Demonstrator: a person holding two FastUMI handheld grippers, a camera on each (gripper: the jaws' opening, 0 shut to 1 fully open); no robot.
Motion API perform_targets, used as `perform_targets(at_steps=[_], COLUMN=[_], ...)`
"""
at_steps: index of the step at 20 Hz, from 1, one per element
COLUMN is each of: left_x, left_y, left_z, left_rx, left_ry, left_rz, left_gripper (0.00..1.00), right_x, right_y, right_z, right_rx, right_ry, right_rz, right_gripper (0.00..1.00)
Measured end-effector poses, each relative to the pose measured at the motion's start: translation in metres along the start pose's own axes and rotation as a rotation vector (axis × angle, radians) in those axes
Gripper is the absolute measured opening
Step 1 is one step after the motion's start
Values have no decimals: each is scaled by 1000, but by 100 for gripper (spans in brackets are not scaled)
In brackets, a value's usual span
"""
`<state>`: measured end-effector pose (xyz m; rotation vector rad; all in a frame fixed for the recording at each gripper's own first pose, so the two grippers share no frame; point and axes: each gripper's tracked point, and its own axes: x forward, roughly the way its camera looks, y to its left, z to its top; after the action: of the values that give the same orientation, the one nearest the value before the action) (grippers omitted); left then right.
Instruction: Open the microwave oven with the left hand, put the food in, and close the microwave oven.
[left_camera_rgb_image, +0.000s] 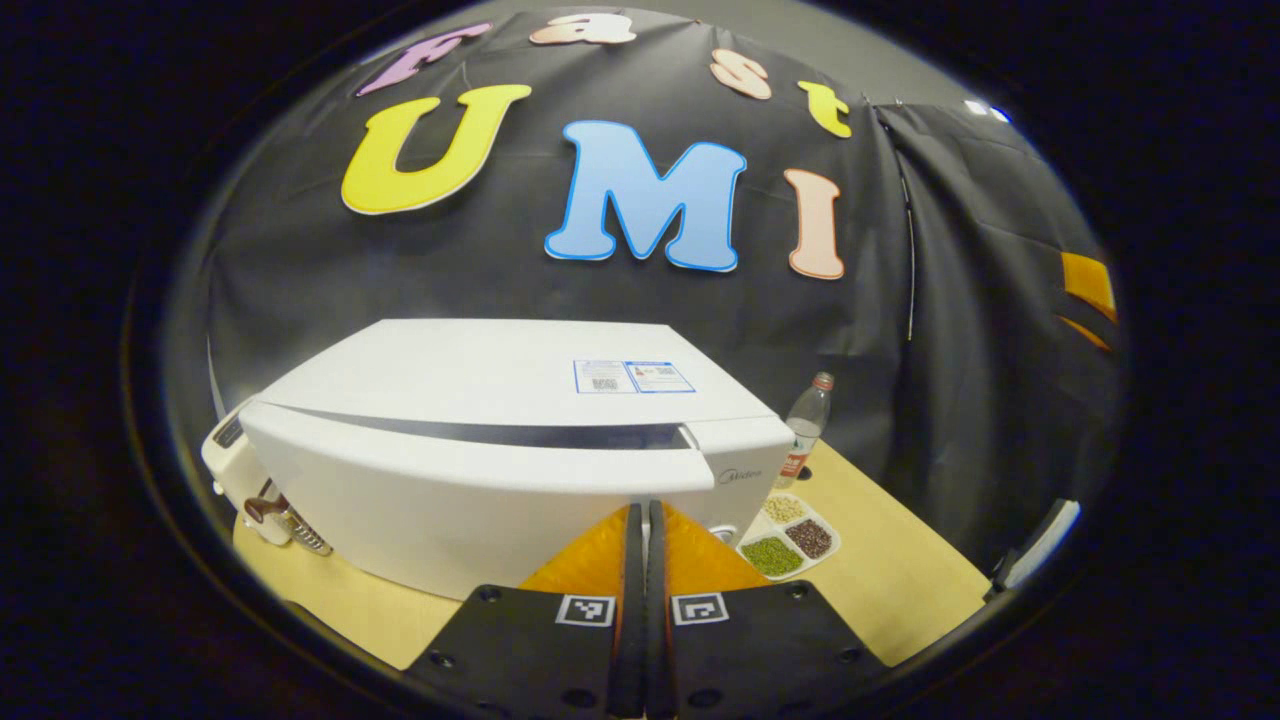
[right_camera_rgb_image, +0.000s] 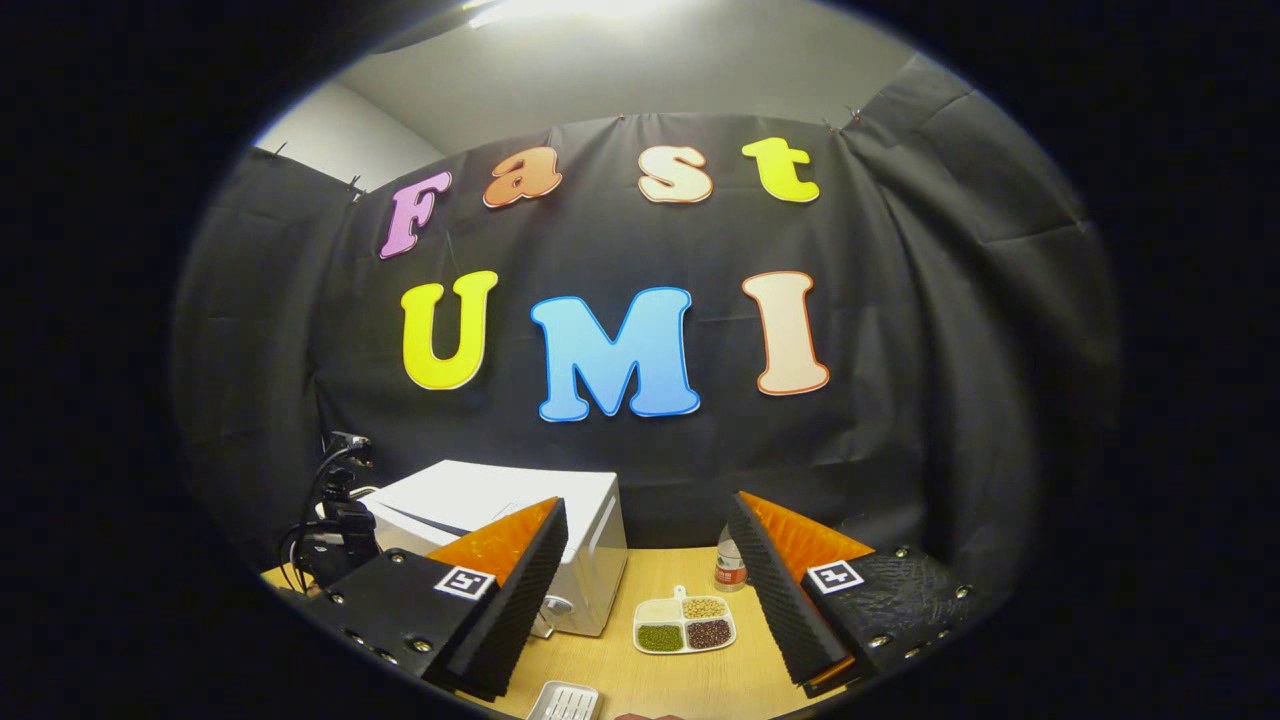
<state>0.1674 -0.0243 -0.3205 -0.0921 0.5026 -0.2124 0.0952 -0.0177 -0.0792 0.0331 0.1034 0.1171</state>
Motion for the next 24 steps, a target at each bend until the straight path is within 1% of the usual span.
perform_targets(at_steps=[6,10,14,18,19,20,22,24], left_x=[9,11,10,14,19,23,20,15], left_y=[1,3,3,5,7,4,4,2], left_z=[4,4,5,9,13,8,11,19], left_rx=[-8,-21,-10,-13,-14,-36,-2,-10], left_ry=[-3,-8,-11,-25,-30,-15,-19,-31], left_rz=[6,19,21,43,58,43,44,47], left_gripper=[7,7,7,6,7,7,7,8], right_x=[6,9,9,6,5,3,0,-3], right_y=[-8,-9,-10,-8,-7,-7,-8,-6], right_z=[-3,-6,-8,-6,-6,-4,-1,0], right_rx=[5,9,15,-7,-14,-22,-36,-40], right_ry=[8,19,27,24,25,24,15,14], right_rz=[-24,-25,-26,-22,-20,-21,-28,-29], right_gripper=[98,98,98,98,98,98,98,98])
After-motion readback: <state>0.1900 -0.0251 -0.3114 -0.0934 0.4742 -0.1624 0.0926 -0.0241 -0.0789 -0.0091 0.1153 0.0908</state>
